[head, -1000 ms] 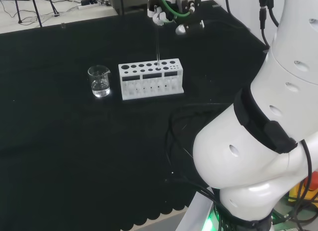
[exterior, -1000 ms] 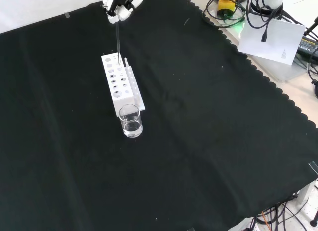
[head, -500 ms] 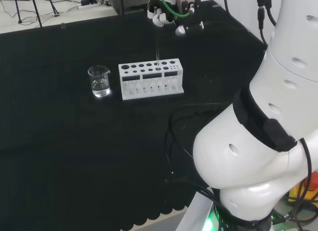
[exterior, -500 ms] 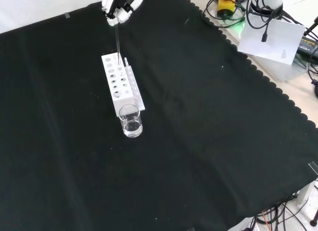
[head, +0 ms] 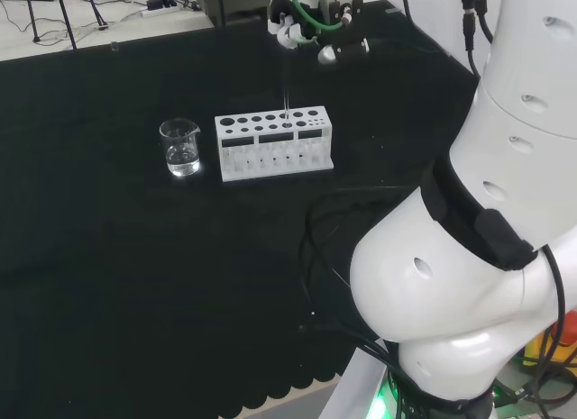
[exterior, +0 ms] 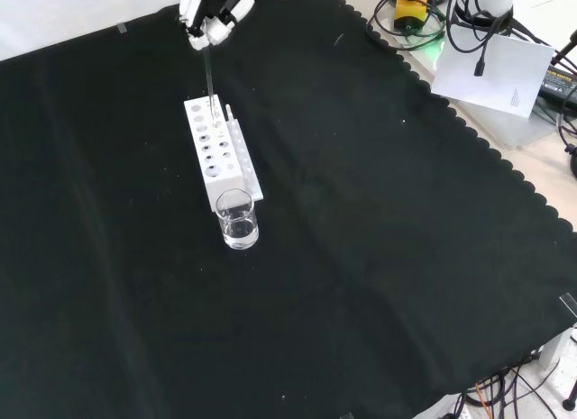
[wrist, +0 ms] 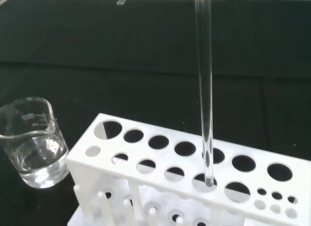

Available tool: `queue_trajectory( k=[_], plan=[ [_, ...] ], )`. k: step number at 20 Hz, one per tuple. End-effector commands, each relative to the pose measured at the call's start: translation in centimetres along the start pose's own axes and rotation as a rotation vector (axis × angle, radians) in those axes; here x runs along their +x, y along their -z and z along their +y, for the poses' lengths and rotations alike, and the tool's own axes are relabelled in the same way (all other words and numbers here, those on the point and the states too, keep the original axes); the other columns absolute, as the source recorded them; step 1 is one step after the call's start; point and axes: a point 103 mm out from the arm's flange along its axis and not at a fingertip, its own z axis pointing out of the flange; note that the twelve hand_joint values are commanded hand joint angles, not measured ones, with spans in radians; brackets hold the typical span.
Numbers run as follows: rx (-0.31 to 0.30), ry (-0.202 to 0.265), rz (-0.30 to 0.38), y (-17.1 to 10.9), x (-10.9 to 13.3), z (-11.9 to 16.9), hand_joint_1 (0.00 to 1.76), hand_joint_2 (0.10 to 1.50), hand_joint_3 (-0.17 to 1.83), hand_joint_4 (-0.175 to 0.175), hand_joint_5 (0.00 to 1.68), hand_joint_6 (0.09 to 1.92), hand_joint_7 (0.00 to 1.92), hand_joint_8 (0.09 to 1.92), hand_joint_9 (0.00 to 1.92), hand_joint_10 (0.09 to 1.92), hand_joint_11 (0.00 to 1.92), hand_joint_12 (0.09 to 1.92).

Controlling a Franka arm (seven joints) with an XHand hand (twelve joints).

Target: Put the glass rod back on the white test tube rack.

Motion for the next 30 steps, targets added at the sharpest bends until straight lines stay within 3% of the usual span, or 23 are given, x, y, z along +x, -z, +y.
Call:
queue_trajectory(
  k=[1, 30],
  plan=[
    [0.017, -0.009, 0.006, -1.2, -0.9, 0.2, 1.38, 1.13, 0.00, -0.175, 0.88, 0.76, 0.85, 1.25, 1.02, 1.28, 1.56, 0.67],
    [0.050, -0.003, 0.027, -5.5, -1.1, 1.3, 1.38, 1.13, 0.00, -0.175, 0.88, 0.76, 0.85, 1.25, 1.02, 1.28, 1.56, 0.67]
  ],
)
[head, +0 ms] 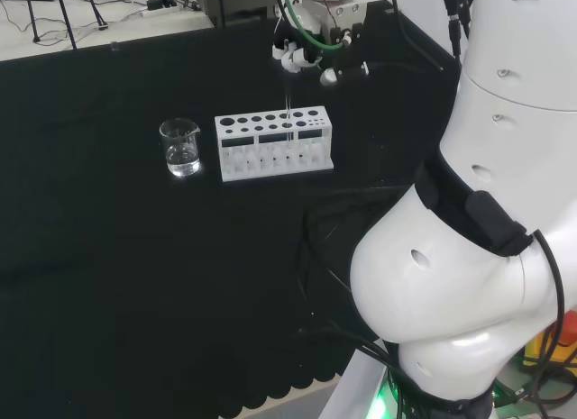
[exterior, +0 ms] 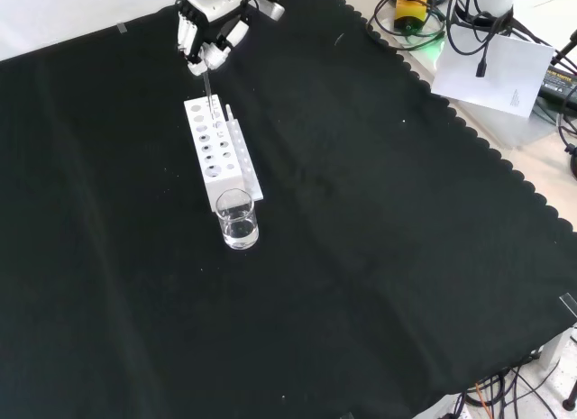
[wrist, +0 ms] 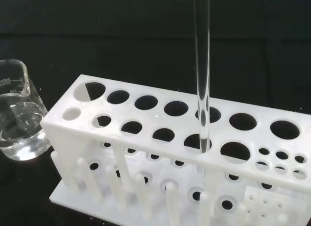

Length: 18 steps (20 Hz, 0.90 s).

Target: Put the glass rod back on the white test tube rack.

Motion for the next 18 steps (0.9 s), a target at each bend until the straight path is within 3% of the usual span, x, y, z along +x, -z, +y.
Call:
queue_trajectory(
  k=[1, 13, 18],
  plan=[
    [0.003, 0.002, 0.005, -0.7, 0.1, 0.3, 1.38, 1.13, 0.00, -0.175, 0.88, 0.76, 0.85, 1.25, 1.02, 1.28, 1.56, 0.67],
    [0.039, 0.001, -0.010, -1.8, -0.3, 0.5, 1.38, 1.13, 0.00, -0.175, 0.88, 0.76, 0.85, 1.25, 1.02, 1.28, 1.56, 0.67],
    [0.041, 0.001, 0.030, -1.5, -0.1, 0.6, 1.38, 1.14, 0.00, -0.175, 0.86, 0.79, 0.84, 1.26, 1.02, 1.29, 1.56, 0.67]
  ],
)
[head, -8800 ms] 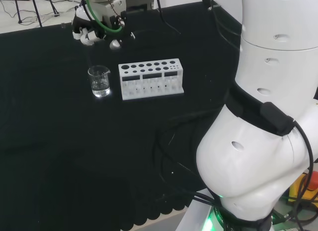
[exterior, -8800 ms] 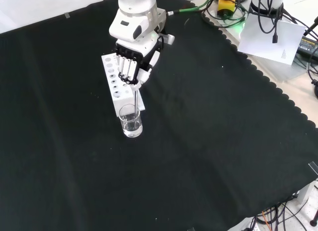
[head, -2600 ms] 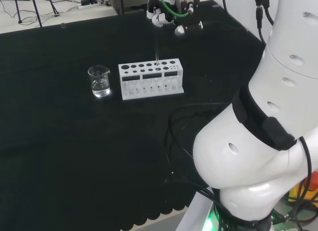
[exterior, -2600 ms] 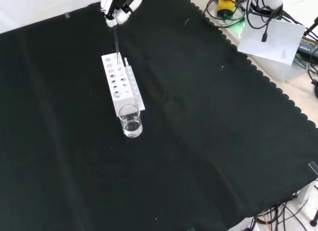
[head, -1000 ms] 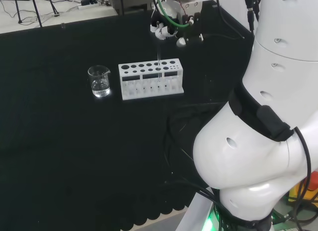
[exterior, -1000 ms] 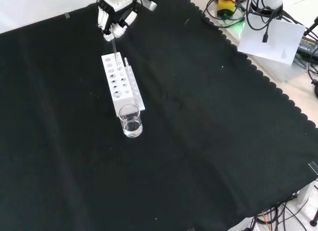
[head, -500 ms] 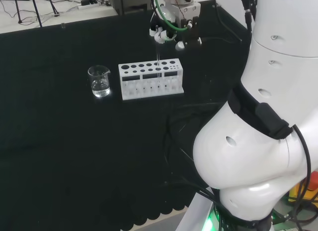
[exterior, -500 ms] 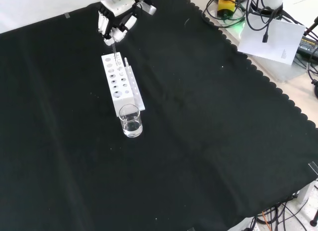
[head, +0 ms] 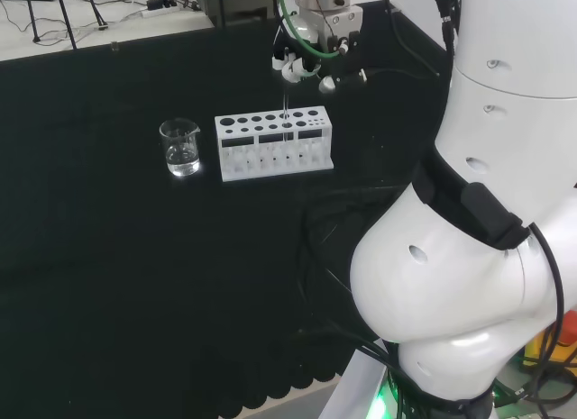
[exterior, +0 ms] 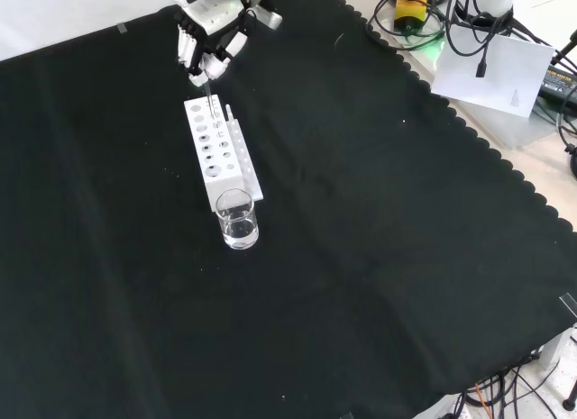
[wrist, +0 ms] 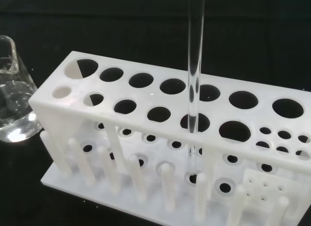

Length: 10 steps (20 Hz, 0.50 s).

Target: Put the glass rod back on the white test tube rack.

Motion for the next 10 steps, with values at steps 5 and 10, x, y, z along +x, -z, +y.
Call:
queue_trajectory(
  k=[5, 10],
  plan=[
    [0.006, -0.005, 0.015, 0.41, 0.32, 0.00, 1.50, 1.02, -0.17, -0.170, 1.04, 0.69, 1.15, 0.71, 1.31, 0.61, 1.62, 0.54],
    [-0.003, -0.010, 0.005, 0.84, 0.20, -0.15, 1.64, 0.91, -0.17, -0.175, 0.65, 0.90, 0.76, 0.87, 1.57, 0.10, 1.61, 0.74]
  ],
)
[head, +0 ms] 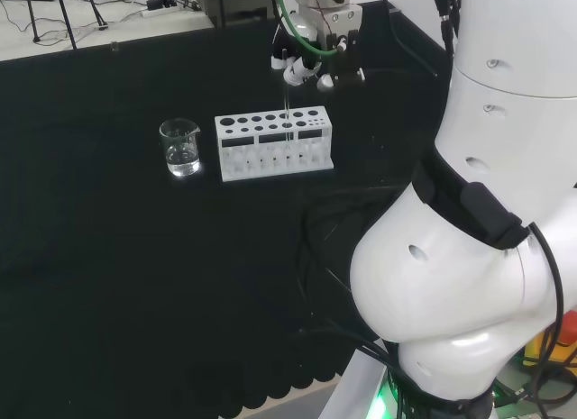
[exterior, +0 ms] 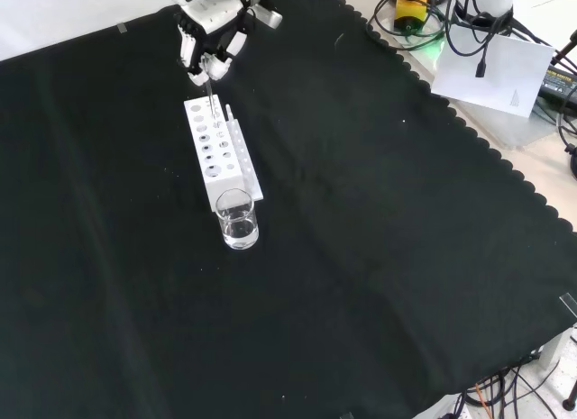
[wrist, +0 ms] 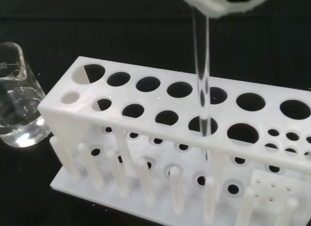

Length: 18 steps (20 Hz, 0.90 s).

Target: Put the glass rod back on the white test tube rack.

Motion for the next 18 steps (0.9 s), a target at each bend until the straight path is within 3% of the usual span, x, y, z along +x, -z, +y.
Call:
queue_trajectory(
  k=[1, 18],
  plan=[
    [-0.006, -0.006, -0.013, 0.6, -0.1, -0.2, 1.64, 0.90, -0.17, -0.175, 0.62, 0.90, 0.74, 0.85, 1.59, 0.09, 1.61, 0.79],
    [-0.046, -0.032, -0.020, 3.1, -1.6, -1.4, 1.65, 0.90, -0.17, -0.175, 0.56, 0.88, 0.69, 0.80, 1.61, 0.09, 1.62, 0.91]
  ],
)
